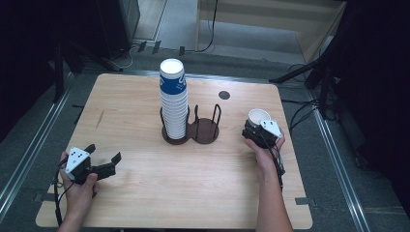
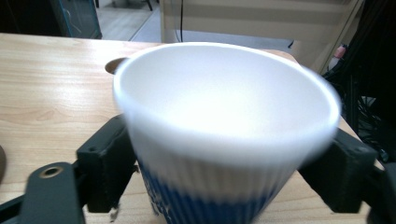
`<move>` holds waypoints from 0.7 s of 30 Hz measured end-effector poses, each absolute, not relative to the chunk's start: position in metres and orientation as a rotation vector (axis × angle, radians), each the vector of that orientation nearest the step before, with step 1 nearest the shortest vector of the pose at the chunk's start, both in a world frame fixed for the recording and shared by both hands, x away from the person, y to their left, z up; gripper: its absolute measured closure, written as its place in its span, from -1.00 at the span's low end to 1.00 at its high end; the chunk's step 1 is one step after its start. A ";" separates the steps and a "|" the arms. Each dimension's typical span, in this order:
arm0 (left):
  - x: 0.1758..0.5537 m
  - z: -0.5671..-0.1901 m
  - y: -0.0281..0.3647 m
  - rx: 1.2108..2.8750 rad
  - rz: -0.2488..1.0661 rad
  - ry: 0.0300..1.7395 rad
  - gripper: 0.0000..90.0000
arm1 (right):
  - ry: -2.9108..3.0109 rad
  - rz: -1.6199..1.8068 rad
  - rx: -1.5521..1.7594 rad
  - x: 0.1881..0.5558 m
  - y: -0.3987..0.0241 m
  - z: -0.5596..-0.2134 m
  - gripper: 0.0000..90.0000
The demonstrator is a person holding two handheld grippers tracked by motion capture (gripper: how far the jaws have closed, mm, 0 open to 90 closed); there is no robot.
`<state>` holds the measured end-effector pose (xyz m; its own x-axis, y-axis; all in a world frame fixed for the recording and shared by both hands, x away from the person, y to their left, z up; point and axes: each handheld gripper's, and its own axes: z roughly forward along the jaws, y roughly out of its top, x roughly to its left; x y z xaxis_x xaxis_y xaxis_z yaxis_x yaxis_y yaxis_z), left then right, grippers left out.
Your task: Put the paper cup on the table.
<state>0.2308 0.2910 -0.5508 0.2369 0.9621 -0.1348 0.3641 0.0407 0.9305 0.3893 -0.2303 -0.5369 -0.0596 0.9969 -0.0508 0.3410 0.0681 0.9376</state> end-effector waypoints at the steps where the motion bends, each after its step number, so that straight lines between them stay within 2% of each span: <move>1: 0.231 -0.551 0.291 1.511 0.754 1.302 -1.00 | 1.526 1.018 1.396 0.389 -0.231 -0.537 -0.64; 6: 0.231 -0.551 0.291 1.513 0.755 1.303 -1.00 | 1.534 1.048 1.403 0.387 -0.233 -0.536 -0.73; 9: 0.231 -0.551 0.291 1.512 0.755 1.303 -1.00 | 1.539 1.076 1.399 0.385 -0.235 -0.535 -0.94; 11: 0.231 -0.551 0.291 1.512 0.755 1.303 -1.00 | 1.557 1.100 1.399 0.384 -0.236 -0.535 -1.00; 21: 0.230 -0.551 0.290 1.511 0.757 1.303 -1.00 | 1.546 1.178 1.408 0.367 -0.239 -0.525 -1.00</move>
